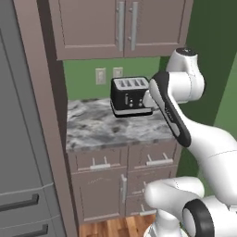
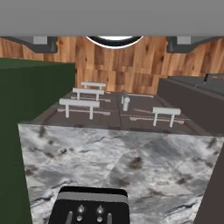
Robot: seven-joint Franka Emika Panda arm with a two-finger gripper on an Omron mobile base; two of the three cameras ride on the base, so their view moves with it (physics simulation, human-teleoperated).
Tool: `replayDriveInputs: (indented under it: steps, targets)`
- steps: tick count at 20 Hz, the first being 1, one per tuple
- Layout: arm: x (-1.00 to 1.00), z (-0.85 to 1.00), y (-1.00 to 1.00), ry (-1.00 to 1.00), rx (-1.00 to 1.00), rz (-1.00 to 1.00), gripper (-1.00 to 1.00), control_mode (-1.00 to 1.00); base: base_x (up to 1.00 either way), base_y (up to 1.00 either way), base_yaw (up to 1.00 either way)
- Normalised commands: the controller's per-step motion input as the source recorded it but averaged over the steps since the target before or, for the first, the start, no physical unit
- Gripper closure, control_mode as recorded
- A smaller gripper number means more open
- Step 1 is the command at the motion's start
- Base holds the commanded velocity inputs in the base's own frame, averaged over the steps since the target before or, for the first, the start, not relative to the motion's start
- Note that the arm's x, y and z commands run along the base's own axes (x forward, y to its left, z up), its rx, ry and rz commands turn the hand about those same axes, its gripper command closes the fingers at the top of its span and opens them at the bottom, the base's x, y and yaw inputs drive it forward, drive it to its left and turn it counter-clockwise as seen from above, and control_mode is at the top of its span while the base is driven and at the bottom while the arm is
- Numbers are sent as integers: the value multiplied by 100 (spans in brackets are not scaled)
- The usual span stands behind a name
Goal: Take a straw from the drawer in front and place it inside the glass cup on the dining counter.
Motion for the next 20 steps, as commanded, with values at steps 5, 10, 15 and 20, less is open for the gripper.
replayDriveInputs:
  steps: [5,10,15,20]
  targets:
    - [0,0,0,0,0,0,-100,100,-3,-54,8]
    - [0,0,0,0,0,0,-100,100,0,-58,11]
    - [0,0,0,0,0,0,-100,100,0,-49,13]
    - [-2,-10,11,0,0,5,-100,-100,0,-4,2]
